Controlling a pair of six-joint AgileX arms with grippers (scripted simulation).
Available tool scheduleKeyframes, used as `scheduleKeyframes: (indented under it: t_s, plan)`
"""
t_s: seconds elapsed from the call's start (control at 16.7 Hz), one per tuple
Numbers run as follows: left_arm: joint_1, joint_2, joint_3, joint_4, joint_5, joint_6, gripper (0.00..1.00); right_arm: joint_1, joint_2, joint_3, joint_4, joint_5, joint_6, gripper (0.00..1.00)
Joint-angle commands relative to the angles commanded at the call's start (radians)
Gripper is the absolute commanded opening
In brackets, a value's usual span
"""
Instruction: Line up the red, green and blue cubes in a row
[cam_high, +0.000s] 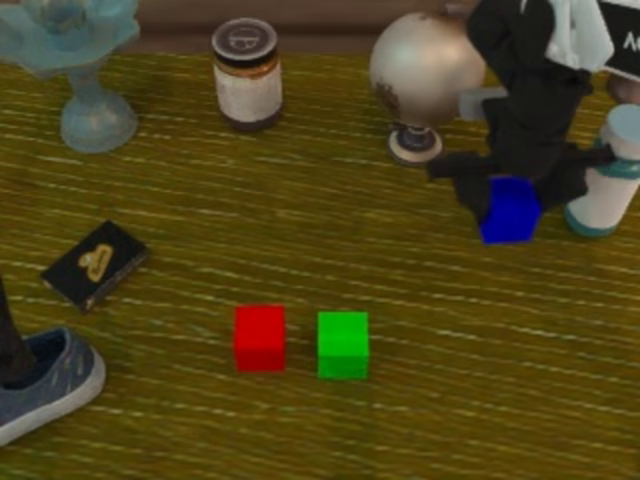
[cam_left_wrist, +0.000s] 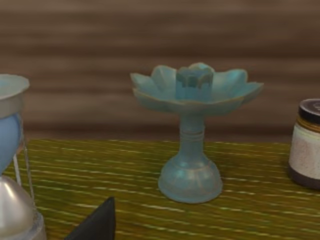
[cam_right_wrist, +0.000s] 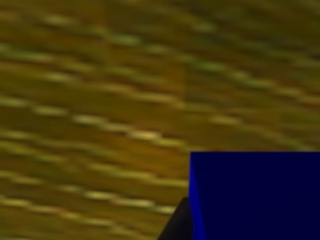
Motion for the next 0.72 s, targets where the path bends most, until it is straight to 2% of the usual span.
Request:
scheduleKeyframes:
  t_s: [0.18, 0.54, 0.72]
  plan:
    - [0.0, 0.0, 0.0, 0.0, 0.0, 0.0, 1.0, 0.045, -0.047, -0.059, 0.011, 0.001, 0.06, 0.0]
    - [0.0, 0.0, 0.0, 0.0, 0.0, 0.0, 1.0, 0.219, -0.225, -0.282, 0.053, 0.005, 0.279, 0.0]
    - [0.0, 0.0, 0.0, 0.0, 0.0, 0.0, 1.0, 0.275, -0.283, -0.354, 0.068, 0.007, 0.351, 0.0]
